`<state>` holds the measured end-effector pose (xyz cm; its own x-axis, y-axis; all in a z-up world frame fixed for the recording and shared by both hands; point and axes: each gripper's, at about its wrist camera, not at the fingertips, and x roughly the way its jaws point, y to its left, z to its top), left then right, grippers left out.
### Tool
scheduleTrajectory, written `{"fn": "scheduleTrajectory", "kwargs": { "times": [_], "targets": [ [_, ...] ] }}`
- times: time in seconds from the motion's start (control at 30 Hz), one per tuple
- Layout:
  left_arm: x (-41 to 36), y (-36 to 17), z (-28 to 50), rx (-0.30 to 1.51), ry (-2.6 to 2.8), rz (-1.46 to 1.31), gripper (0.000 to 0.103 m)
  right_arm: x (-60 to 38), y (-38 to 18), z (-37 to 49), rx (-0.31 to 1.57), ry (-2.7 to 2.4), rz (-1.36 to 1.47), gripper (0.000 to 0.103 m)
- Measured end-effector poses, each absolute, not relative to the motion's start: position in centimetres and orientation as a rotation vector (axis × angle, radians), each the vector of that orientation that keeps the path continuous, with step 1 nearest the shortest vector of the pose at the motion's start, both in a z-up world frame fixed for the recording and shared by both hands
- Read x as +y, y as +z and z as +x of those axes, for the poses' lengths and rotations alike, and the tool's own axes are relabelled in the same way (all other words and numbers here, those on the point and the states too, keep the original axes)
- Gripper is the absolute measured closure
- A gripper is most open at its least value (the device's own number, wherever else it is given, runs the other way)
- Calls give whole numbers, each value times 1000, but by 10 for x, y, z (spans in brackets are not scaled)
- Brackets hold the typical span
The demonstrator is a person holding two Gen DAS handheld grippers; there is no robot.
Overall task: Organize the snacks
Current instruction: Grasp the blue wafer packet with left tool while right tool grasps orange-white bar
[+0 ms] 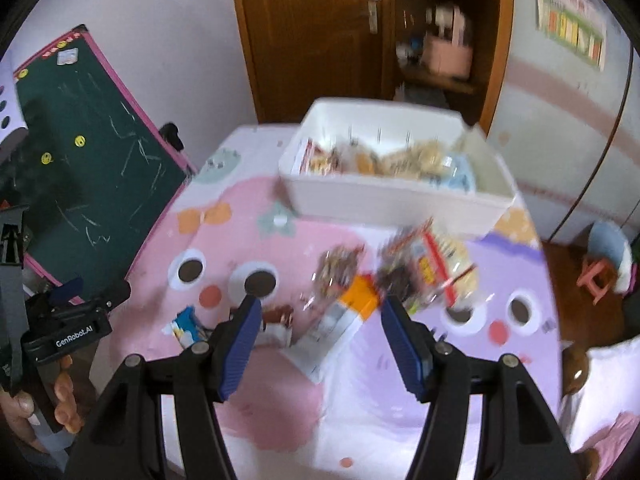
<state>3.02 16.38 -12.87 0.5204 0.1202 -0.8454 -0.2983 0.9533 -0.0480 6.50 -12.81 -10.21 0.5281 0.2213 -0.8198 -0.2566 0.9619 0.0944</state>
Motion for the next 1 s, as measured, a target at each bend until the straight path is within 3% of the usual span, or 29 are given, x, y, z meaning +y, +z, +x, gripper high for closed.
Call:
{"fn": "scheduleTrajectory", "kwargs": {
  "times": [0.3, 0.57, 0.93, 1.0],
  "targets": [
    [136, -178, 47, 1118, 194, -179, 9, -126, -170, 79, 1131, 244, -20, 45],
    [129, -203, 58, 1183, 206, -212, 9, -120, -193, 101, 1170, 214, 15, 45],
    [112, -212, 65, 1221, 200, -154, 9, -105, -211, 108, 1162, 213, -70, 55],
    [111, -217, 66, 1243, 185, -168, 14, -105, -212, 105, 1154, 226, -90, 58]
  ]
}}
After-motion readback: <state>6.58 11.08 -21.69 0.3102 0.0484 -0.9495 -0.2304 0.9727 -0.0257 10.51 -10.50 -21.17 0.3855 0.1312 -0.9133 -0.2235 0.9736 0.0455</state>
